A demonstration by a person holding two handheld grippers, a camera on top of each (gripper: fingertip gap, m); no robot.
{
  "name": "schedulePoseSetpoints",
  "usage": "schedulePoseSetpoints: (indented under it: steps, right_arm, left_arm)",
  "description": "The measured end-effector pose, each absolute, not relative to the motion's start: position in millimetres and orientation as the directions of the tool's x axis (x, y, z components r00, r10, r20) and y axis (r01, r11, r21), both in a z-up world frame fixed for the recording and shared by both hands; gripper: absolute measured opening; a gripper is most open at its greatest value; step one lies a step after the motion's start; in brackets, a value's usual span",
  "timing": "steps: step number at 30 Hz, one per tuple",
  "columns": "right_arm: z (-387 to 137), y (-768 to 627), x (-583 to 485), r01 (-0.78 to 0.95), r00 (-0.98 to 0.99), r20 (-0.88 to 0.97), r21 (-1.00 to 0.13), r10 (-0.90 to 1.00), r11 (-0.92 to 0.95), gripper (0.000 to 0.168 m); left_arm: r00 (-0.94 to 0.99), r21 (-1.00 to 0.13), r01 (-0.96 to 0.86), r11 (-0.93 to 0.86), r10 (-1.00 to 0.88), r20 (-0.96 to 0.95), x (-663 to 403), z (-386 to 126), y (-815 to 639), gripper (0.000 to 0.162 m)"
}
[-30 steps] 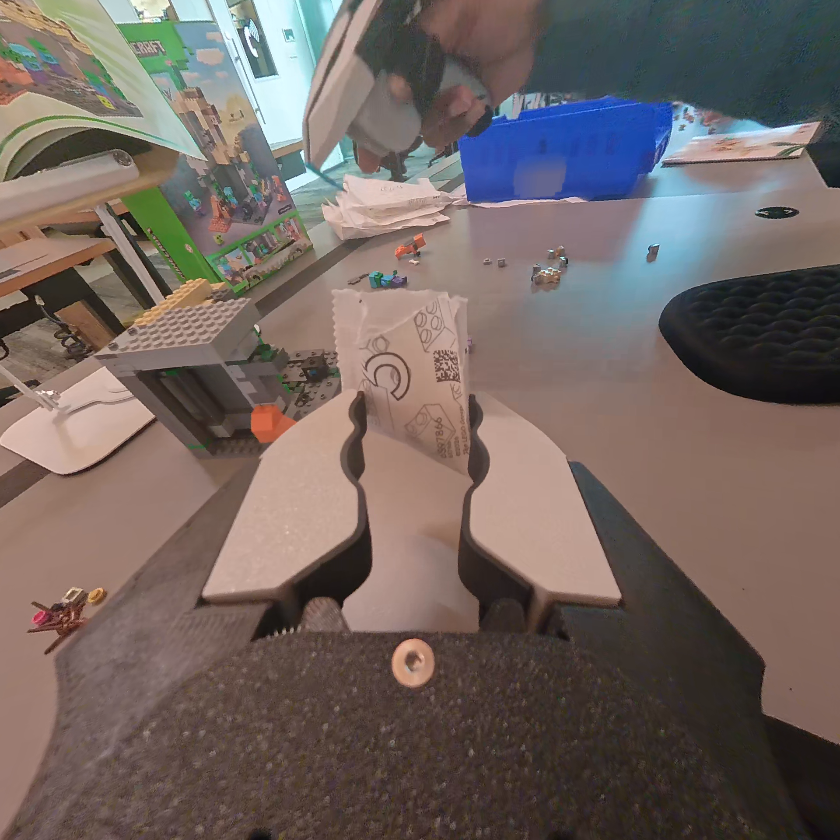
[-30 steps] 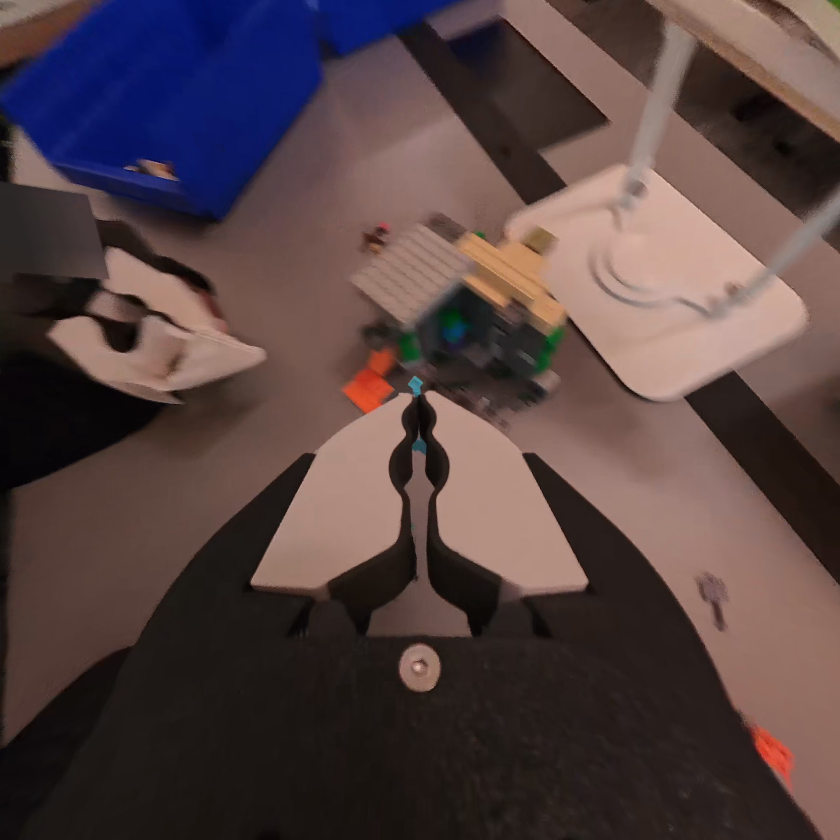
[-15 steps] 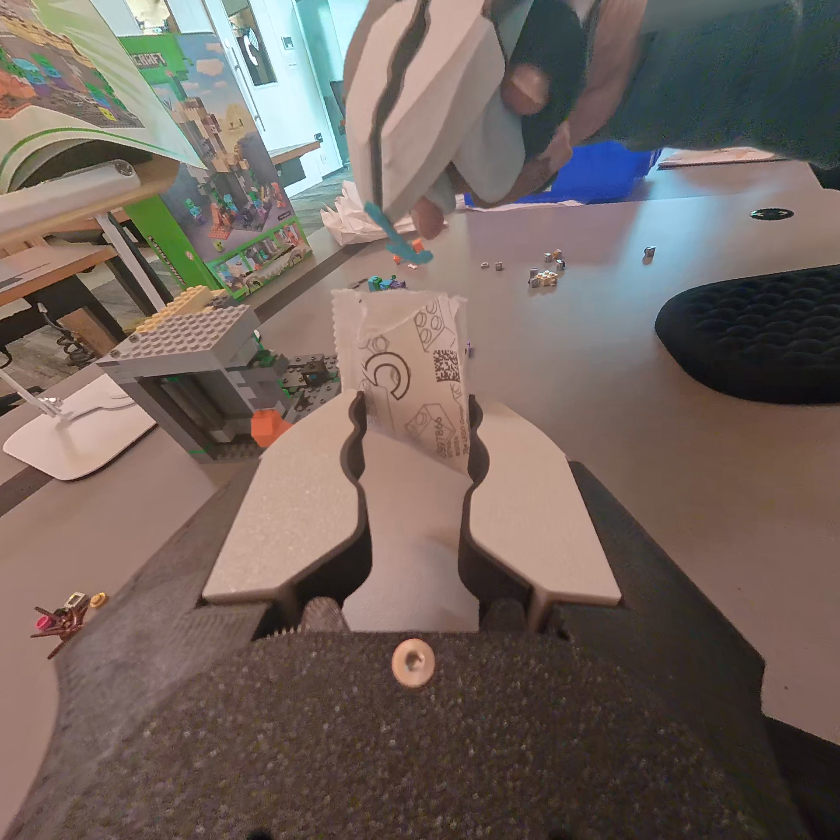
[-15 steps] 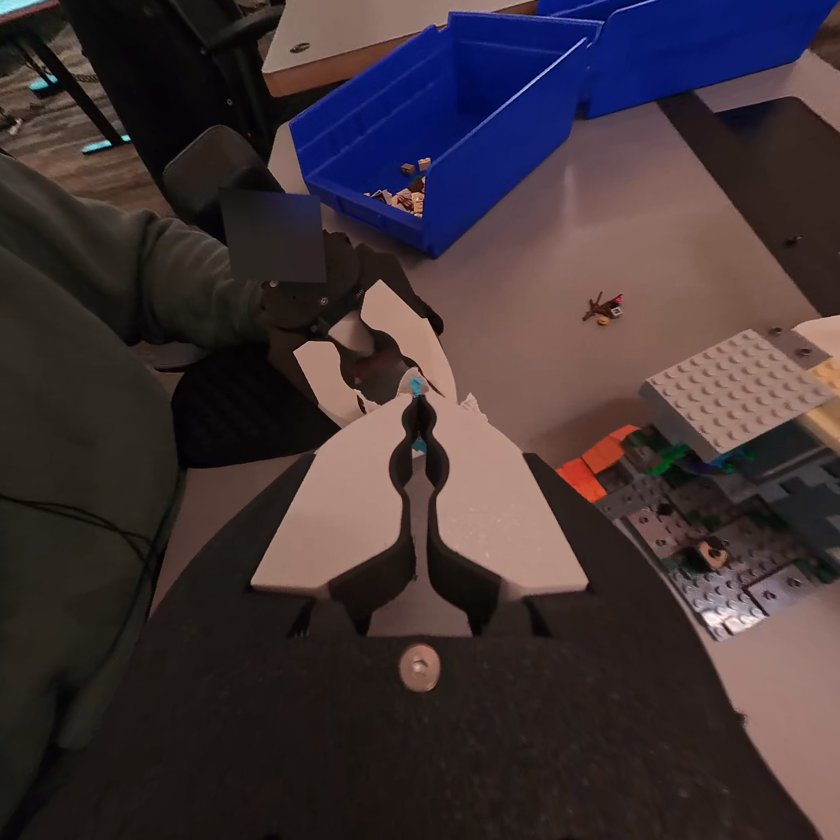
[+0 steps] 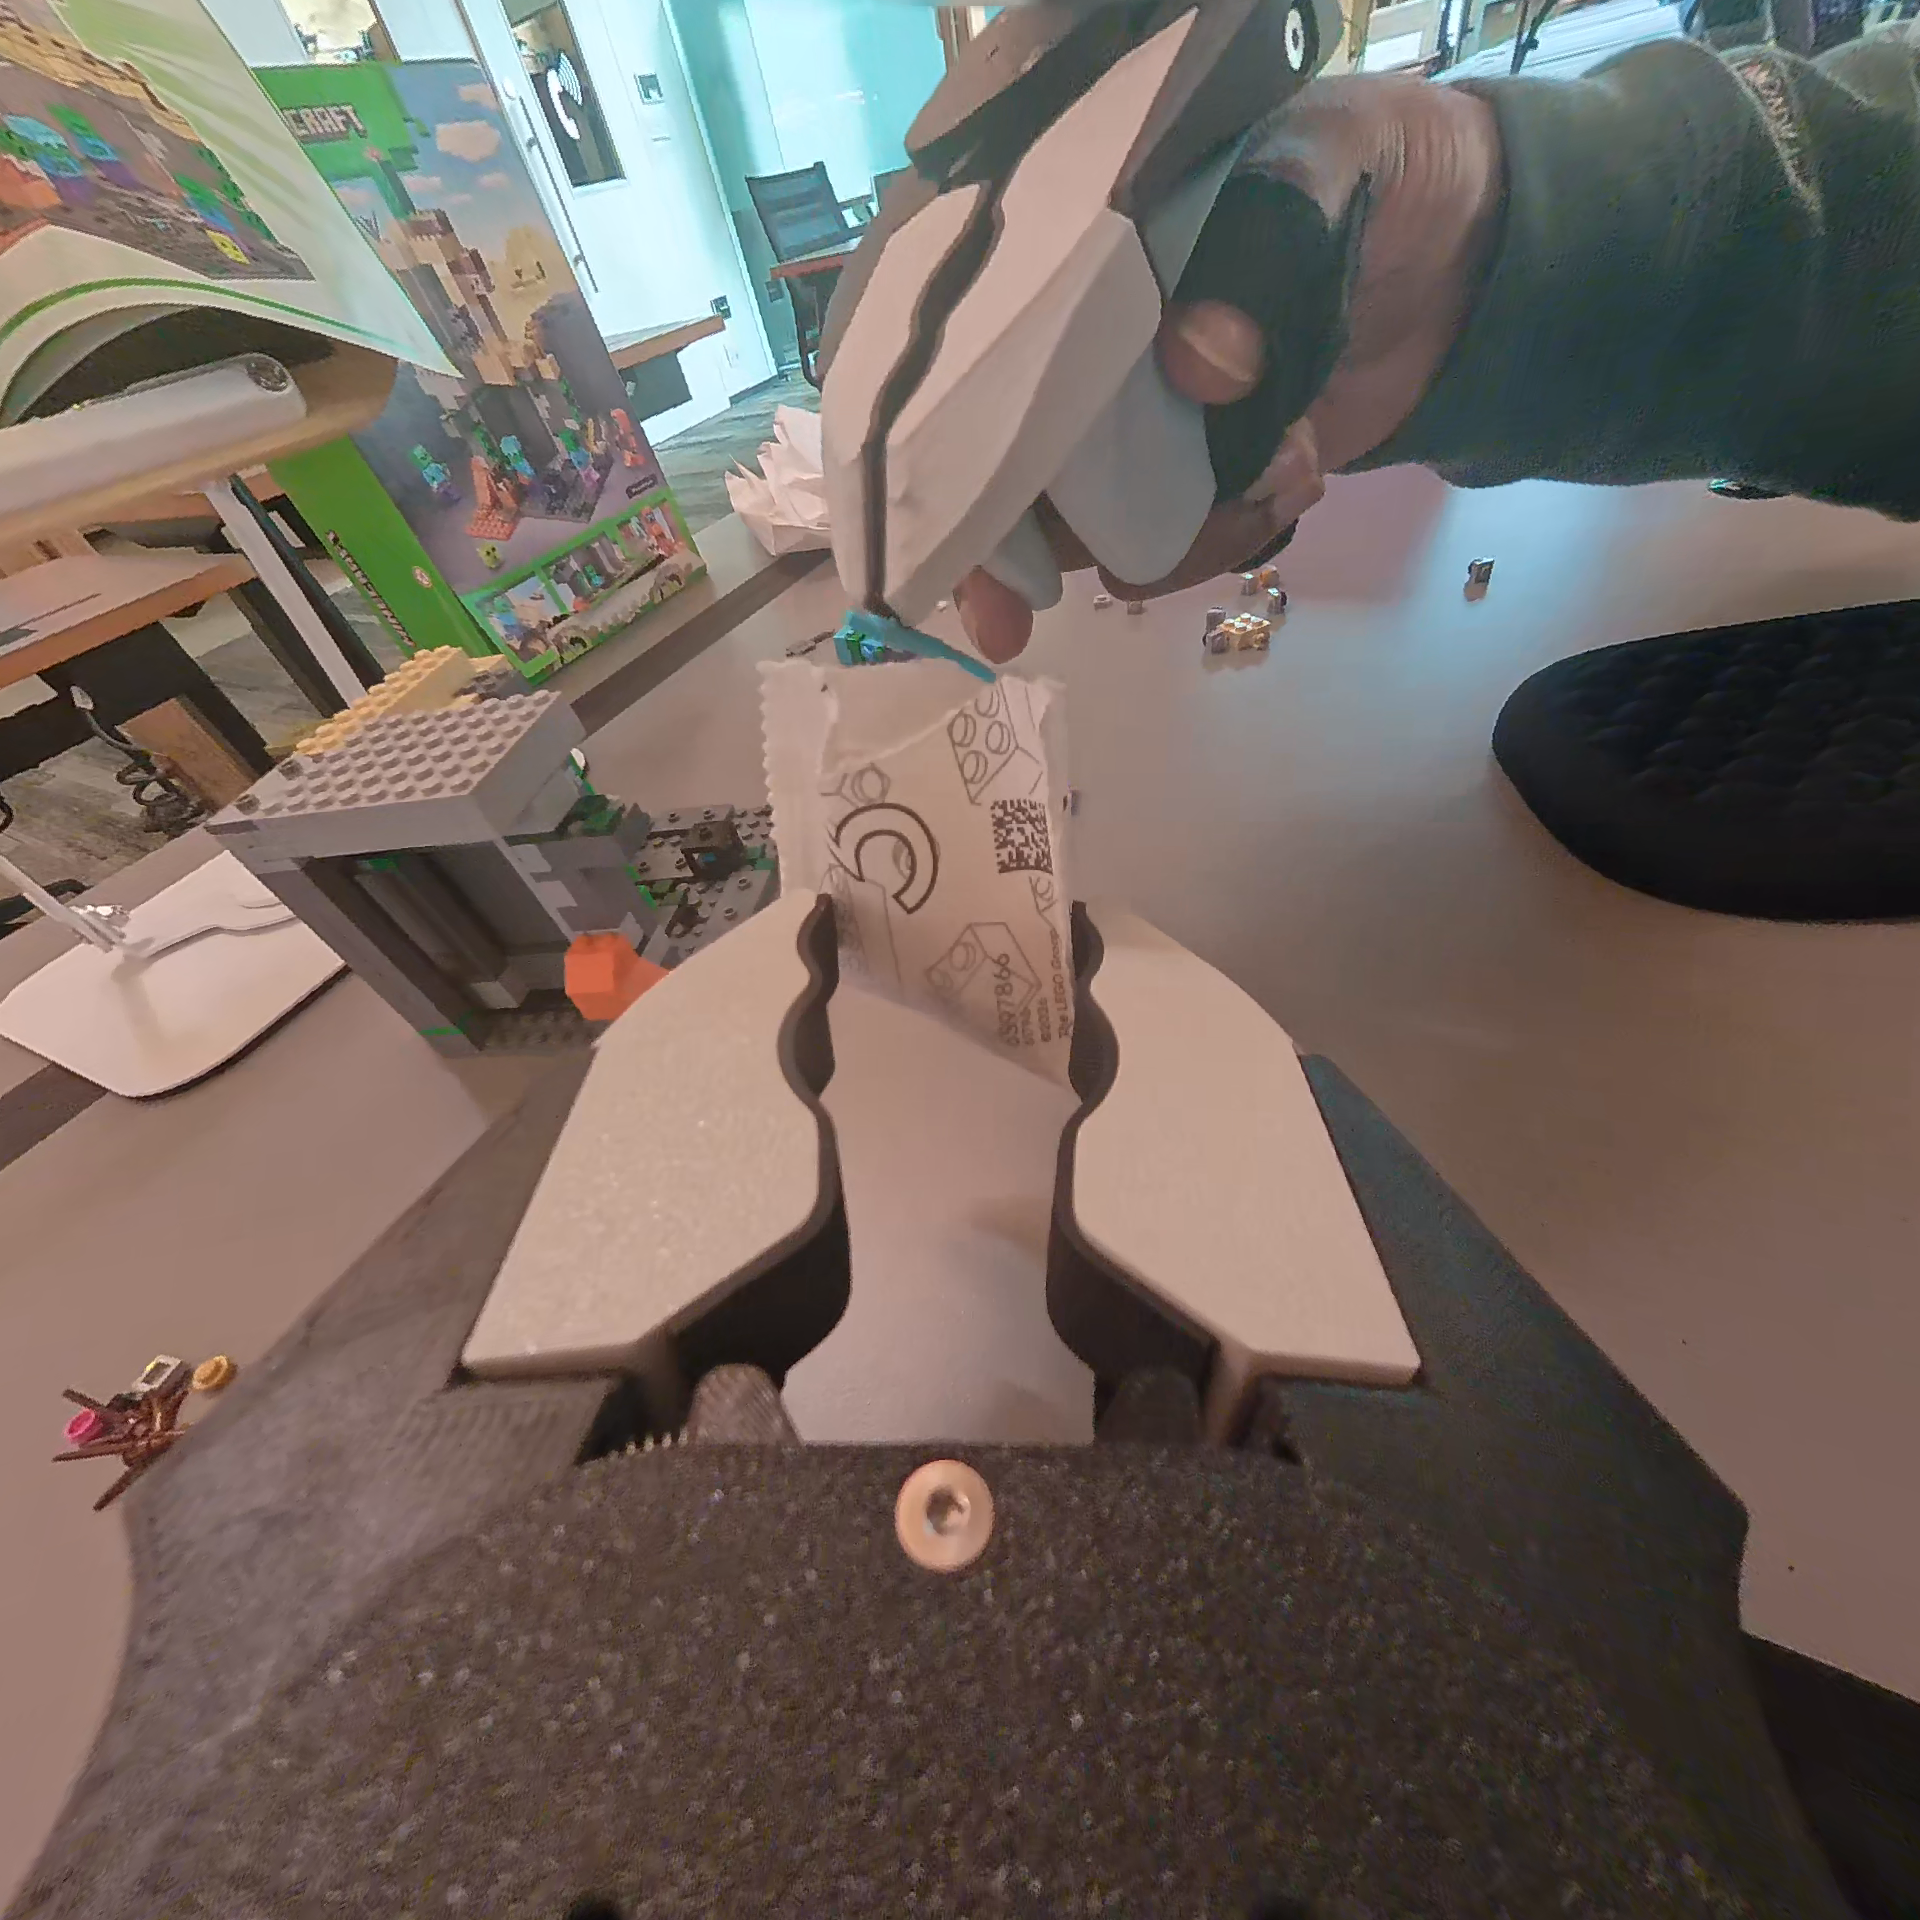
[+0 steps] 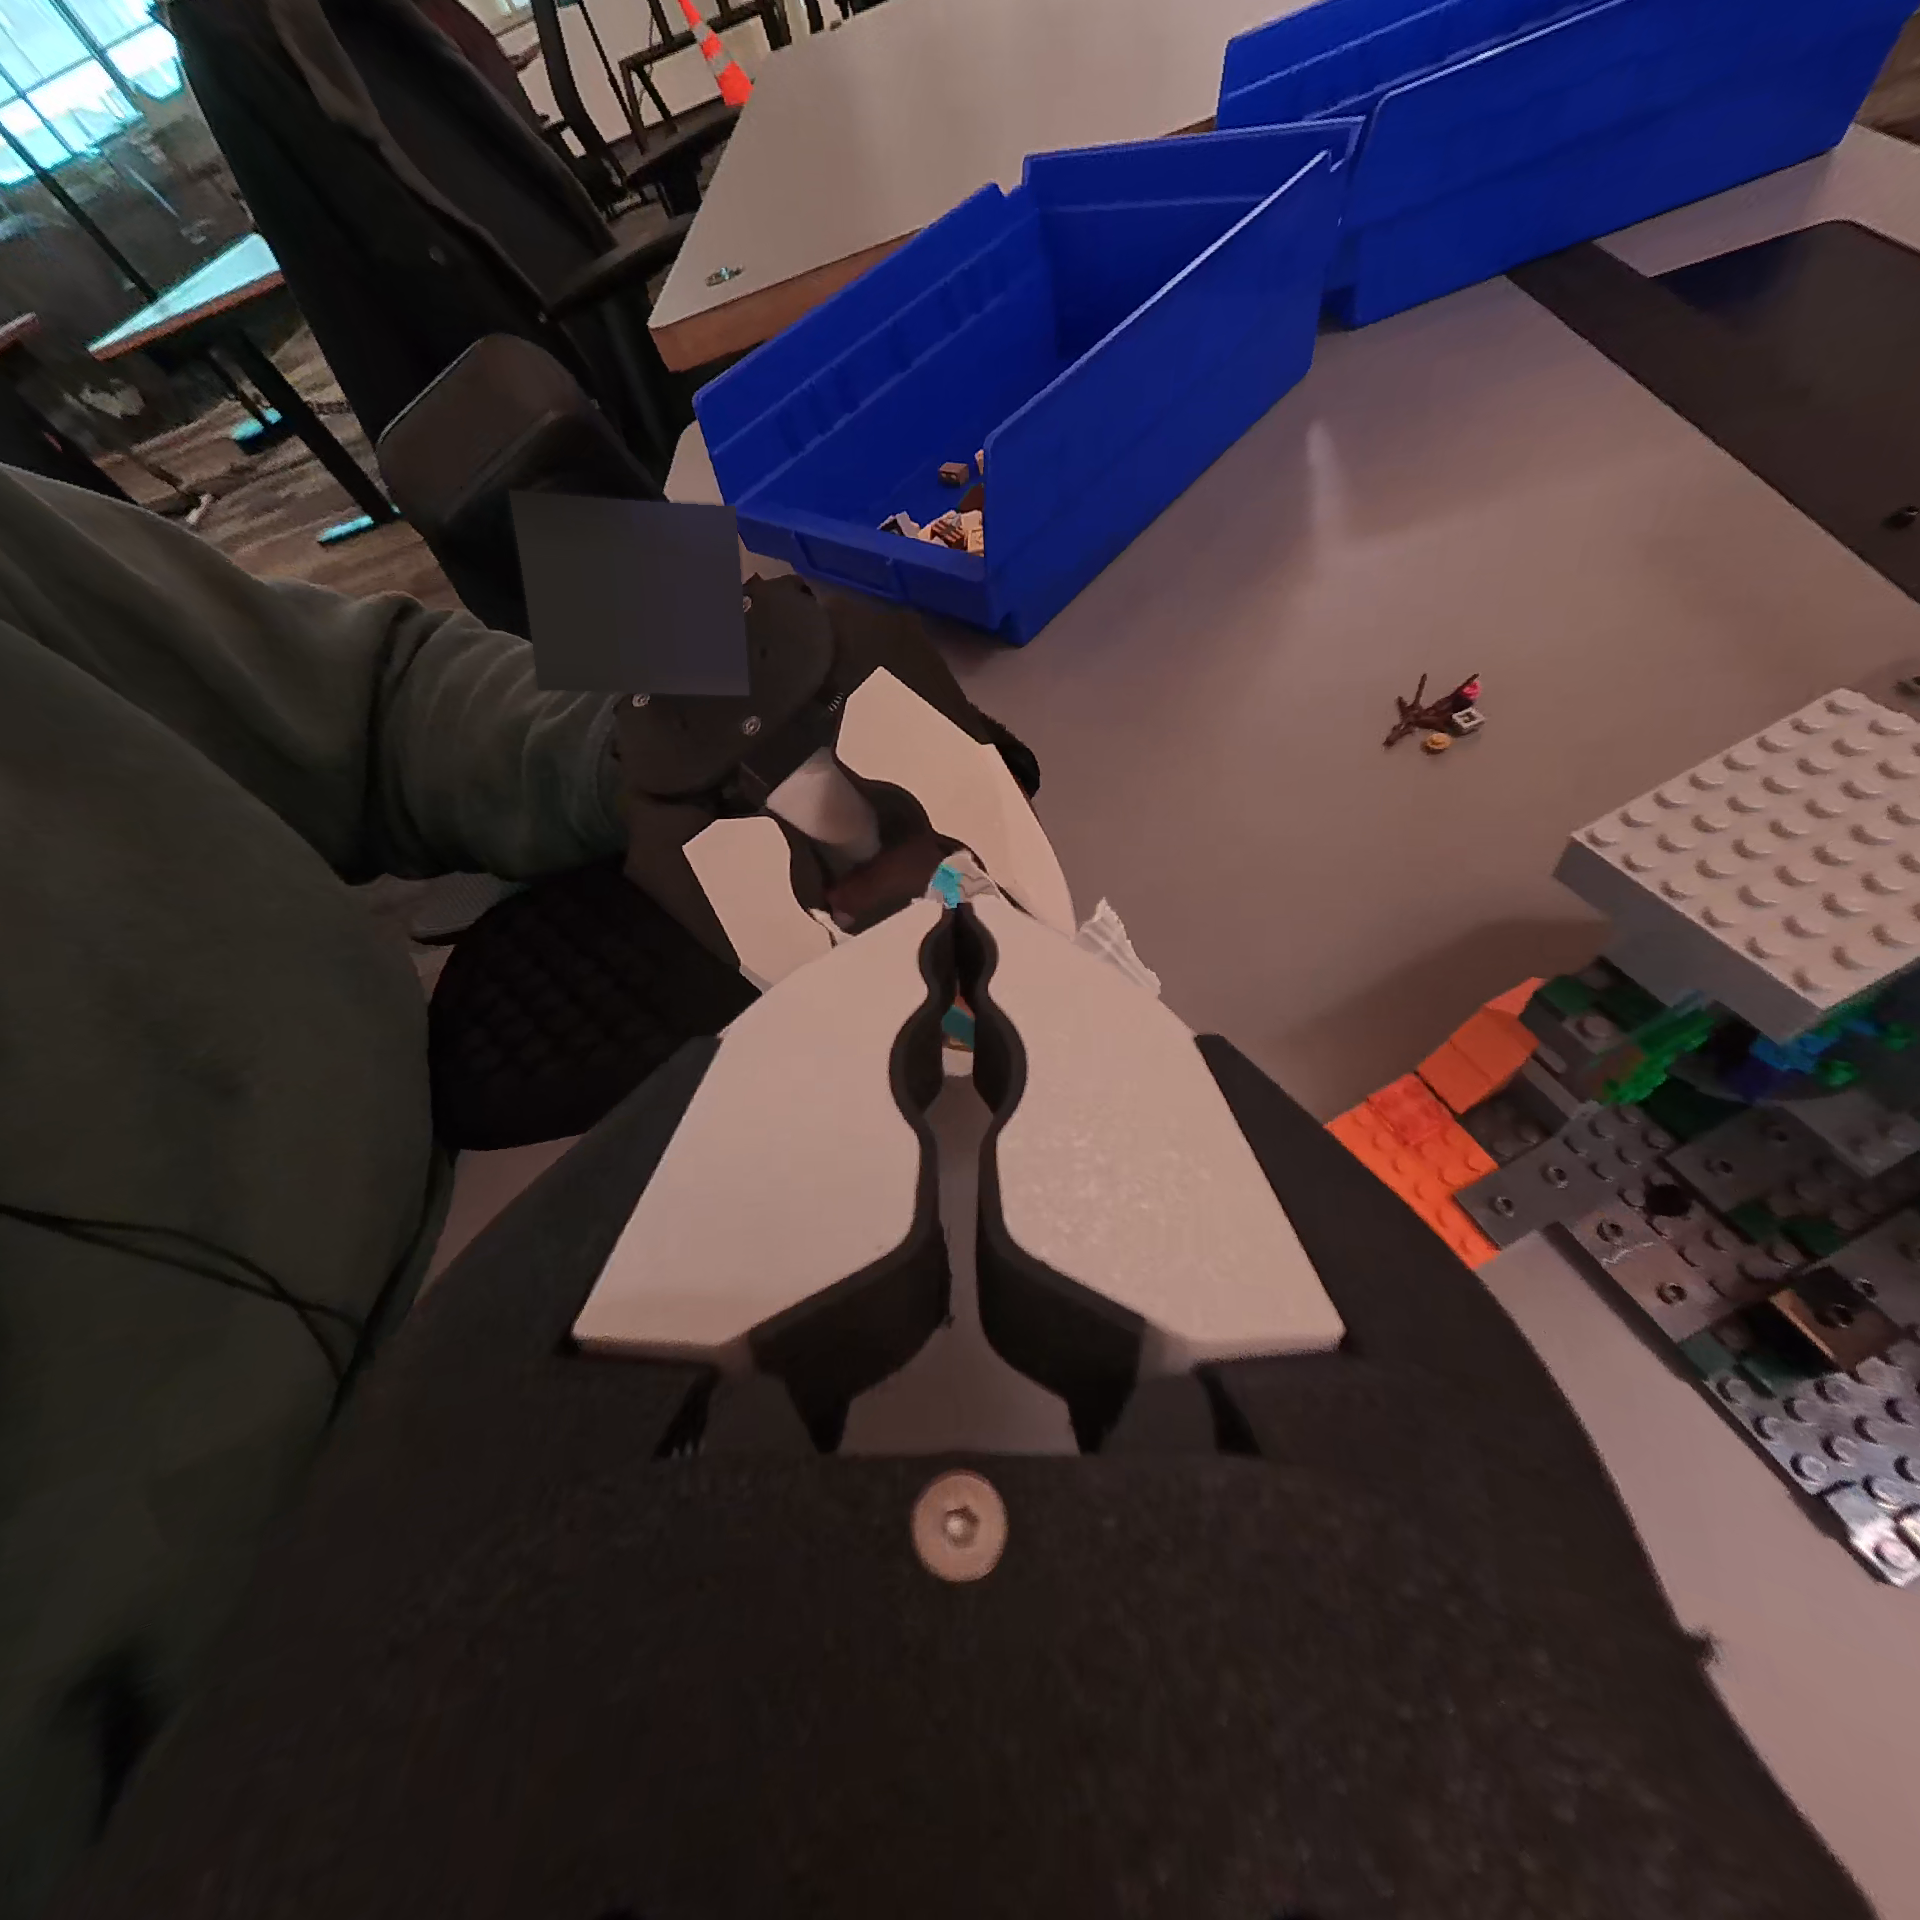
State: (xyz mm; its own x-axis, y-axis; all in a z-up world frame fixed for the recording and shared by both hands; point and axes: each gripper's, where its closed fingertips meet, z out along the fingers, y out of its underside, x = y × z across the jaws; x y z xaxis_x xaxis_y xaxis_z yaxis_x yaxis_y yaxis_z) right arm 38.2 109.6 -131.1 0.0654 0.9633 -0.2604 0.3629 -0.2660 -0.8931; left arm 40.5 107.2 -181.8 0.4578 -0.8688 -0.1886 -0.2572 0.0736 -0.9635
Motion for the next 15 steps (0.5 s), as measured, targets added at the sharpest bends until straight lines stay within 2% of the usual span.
schedulePoseSetpoints:
  steps: [6, 15]
  right_arm:
    - [-129, 127, 55, 0.332, 0.151, -0.222, -0.907, 0.963, -0.26, 0.0]
    - [-195, 166, 93, 0.444, 0.376, -0.194, -0.82, 0.906, -0.36, 0.0]
  left_arm:
    - [0.458, -0.963, -0.259, 0.076, -0.868, -0.192, 40, -182, 107, 0.042]
    - [0.458, -0.961, -0.264, 0.079, -0.867, -0.197, 41, -182, 108, 0.042]
